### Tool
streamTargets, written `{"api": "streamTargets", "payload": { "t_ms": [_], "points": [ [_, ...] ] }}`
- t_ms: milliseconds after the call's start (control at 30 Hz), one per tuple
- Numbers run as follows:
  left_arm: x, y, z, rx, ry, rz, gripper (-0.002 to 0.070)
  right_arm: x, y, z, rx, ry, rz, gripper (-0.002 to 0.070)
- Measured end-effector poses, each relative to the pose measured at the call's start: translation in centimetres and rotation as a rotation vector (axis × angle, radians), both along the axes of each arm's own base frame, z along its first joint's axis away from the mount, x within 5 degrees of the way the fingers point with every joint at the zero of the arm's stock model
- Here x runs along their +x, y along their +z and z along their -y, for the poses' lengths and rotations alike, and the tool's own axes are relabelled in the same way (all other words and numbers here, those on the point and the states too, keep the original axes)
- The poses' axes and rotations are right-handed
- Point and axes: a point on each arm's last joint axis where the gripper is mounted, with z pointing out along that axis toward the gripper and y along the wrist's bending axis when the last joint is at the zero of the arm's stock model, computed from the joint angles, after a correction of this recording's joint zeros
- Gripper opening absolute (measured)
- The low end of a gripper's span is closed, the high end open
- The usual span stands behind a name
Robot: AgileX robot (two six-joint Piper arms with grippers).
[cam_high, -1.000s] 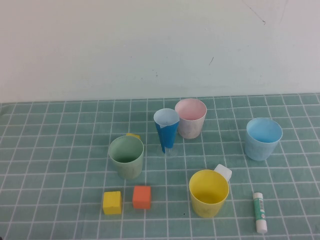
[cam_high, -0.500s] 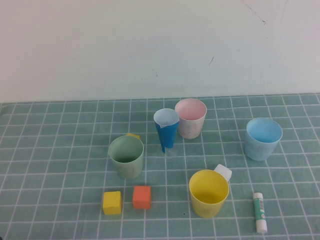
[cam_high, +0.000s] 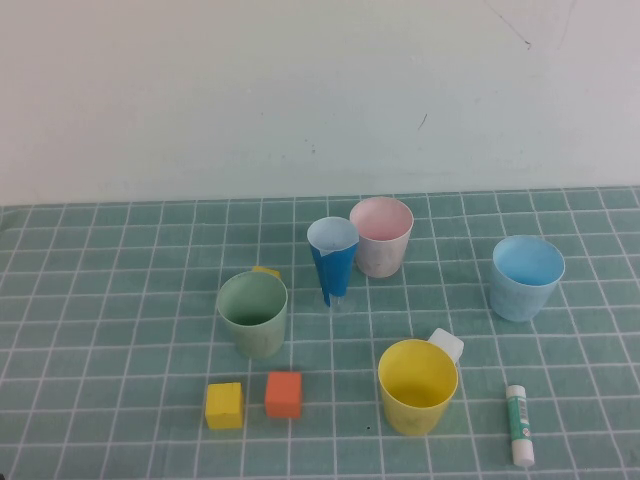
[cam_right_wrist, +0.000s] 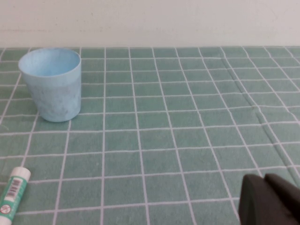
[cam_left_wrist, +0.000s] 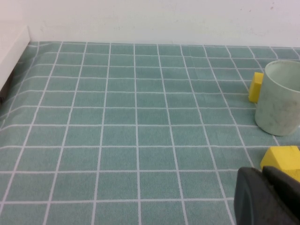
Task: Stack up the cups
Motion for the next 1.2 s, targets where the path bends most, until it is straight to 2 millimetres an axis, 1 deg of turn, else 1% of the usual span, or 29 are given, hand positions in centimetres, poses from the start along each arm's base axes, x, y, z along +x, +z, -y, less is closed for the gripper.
{"api": "streamTargets", "payload": {
  "t_ms": [467,533,733,867,967,1067,1200],
  "points": [
    [0.3,0.6,-0.1,0.038,0.008,0.102,-0.0002,0.0,0.0,0.0,0.0,0.0,0.0,-0.0003],
    [0.3,1.0,-0.1,0.035,0.009,0.145,-0.0002,0.0,0.0,0.0,0.0,0.0,0.0,-0.0003],
    [0.4,2.9,-0.2,0.019,0.017,0.347,-0.0002,0.0,0.0,0.0,-0.002,0.001,0.0,-0.0003],
    [0.3,3.6,-0.2,0.015,0.02,0.432,-0.0002,0.1,0.2,0.0,-0.021,0.005,0.03,-0.0003],
    [0.3,3.8,-0.2,0.013,0.021,0.455,-0.0002,0.4,1.1,0.0,-0.076,0.02,0.139,-0.0003],
    [0.3,3.9,-0.2,0.013,0.021,0.461,-0.0002,0.5,3.1,-0.1,-0.159,0.033,0.349,-0.0003],
    [0.1,4.5,-0.2,0.001,0.024,0.53,-0.0002,0.1,5.6,-0.2,-0.194,0.03,0.627,-0.0003]
  ]
}}
